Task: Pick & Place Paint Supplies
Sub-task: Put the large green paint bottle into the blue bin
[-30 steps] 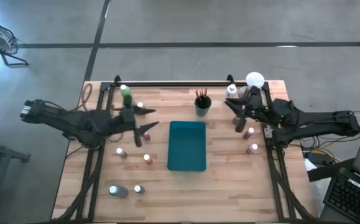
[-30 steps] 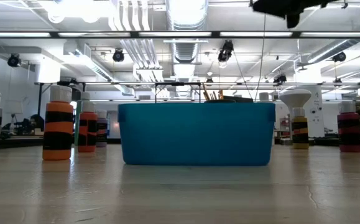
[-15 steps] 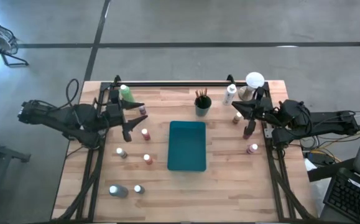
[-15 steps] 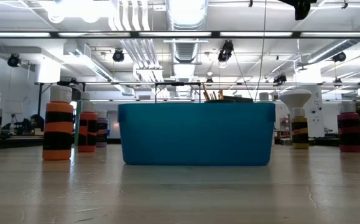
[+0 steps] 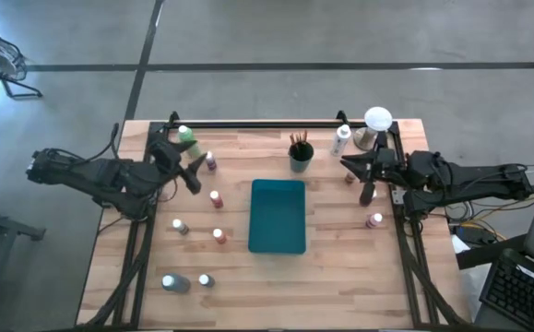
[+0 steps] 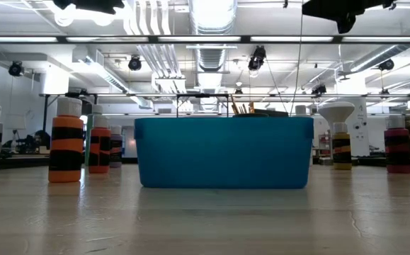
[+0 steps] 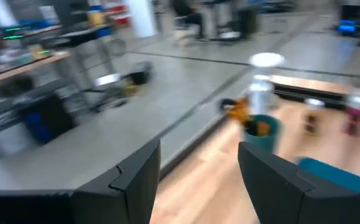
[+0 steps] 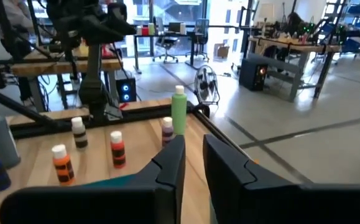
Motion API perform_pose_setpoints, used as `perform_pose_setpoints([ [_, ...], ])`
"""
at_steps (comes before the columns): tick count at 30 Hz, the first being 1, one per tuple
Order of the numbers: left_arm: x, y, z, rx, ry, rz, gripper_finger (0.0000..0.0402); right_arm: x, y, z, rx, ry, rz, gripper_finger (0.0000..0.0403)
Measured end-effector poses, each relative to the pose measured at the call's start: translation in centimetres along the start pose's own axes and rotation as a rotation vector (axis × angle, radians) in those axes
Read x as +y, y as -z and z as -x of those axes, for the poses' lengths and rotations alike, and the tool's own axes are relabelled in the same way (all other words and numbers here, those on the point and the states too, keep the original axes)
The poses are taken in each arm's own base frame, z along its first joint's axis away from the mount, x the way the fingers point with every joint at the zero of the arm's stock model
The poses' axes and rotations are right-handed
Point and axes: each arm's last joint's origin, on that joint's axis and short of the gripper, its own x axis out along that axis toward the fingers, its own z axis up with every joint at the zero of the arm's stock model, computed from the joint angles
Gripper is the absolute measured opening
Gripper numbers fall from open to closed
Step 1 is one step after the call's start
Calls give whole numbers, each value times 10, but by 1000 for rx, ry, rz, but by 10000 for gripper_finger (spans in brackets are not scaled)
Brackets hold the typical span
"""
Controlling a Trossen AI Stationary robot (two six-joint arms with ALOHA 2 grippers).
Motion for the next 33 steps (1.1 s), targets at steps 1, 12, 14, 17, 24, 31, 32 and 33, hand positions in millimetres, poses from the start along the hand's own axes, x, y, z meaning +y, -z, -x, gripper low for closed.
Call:
perform_pose_setpoints([
  [1,1,-1,0,-4,-29,19,220,0,0,0,-1,1,5,59],
  [12,32,3,-18,75,-336,87,220,5,-1,-16,-30,35,69,81],
  [14,40,8,-24,148,-320,117,220,4,-1,-18,-19,60,58,83],
  [17,52,11,-34,279,-292,170,220,4,-4,-22,-5,83,37,88],
  [24,79,13,-70,483,-308,175,220,7,-16,-32,44,104,55,93],
  [31,107,9,-105,678,-266,259,220,9,-21,-38,168,148,43,74],
  [32,111,8,-108,716,-282,252,220,9,-21,-37,187,151,41,71],
  [33,115,7,-111,752,-297,250,220,9,-20,-37,205,154,37,68],
])
